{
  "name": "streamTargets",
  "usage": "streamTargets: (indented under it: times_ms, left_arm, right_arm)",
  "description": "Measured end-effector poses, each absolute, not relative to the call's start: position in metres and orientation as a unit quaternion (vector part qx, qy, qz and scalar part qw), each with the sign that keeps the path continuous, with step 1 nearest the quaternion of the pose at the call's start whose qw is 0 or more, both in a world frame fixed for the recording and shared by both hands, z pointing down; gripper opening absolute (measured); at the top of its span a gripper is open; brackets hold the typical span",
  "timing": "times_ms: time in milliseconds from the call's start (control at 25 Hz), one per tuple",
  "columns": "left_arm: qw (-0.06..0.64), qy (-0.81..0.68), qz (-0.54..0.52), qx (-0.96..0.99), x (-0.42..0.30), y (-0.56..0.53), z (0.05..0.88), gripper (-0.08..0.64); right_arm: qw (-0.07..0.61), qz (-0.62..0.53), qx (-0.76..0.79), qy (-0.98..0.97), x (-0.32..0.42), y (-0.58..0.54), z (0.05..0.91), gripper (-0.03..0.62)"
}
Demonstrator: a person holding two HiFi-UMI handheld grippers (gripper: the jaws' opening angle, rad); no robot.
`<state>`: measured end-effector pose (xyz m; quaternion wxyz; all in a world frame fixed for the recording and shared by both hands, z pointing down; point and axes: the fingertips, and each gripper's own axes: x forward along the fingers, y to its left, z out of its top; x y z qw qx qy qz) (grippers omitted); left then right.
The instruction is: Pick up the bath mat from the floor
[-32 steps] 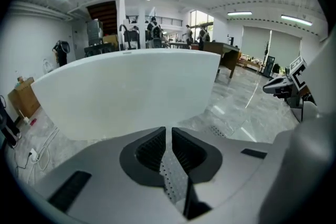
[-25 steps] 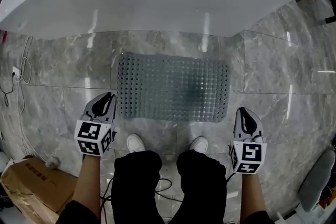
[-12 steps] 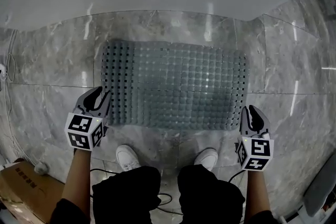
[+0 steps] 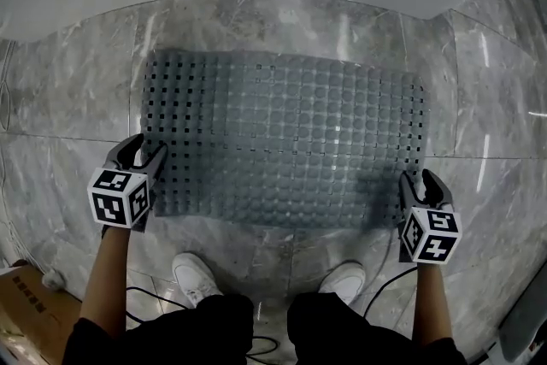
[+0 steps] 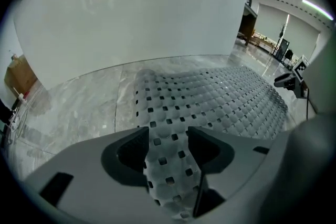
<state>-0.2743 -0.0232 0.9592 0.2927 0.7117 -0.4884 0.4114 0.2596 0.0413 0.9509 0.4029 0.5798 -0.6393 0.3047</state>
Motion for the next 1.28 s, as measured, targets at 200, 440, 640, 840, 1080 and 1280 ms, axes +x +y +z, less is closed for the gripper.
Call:
streamTargets:
  times_ms: [200,440,640,840,1080,1280]
  left_arm:
    - [0.304,-0.492,0.423,0.697,-0.281,-0.024,0.975,0.222]
    - [0.279,-0.494,0.449,0.690,-0.286,-0.024,0.969,0.245]
    - [0.324,-0.507,0.433,0.671,-0.297,-0.023,0.984,0.258]
    - [0.328,-0.506,0.444,0.663,-0.297,-0.024,0.994,0.261]
    - [0.356,-0.507,0.427,0.658,-0.300,-0.024,1.002,0.272]
    - [0.355,-0.506,0.428,0.660,-0.298,-0.024,1.002,0.269]
  right_arm:
    - [0.411,0.328,0.579,-0.623,0.279,0.041,0.977,0.233]
    - [0.411,0.367,0.572,-0.608,0.288,0.041,0.991,0.256]
    - [0.403,0.382,0.562,-0.613,0.288,0.042,0.993,0.258]
    - [0.397,0.408,0.549,-0.613,0.290,0.041,0.996,0.258]
    - [0.400,0.407,0.549,-0.611,0.291,0.042,0.996,0.261]
    - [0.402,0.400,0.550,-0.613,0.290,0.041,0.997,0.259]
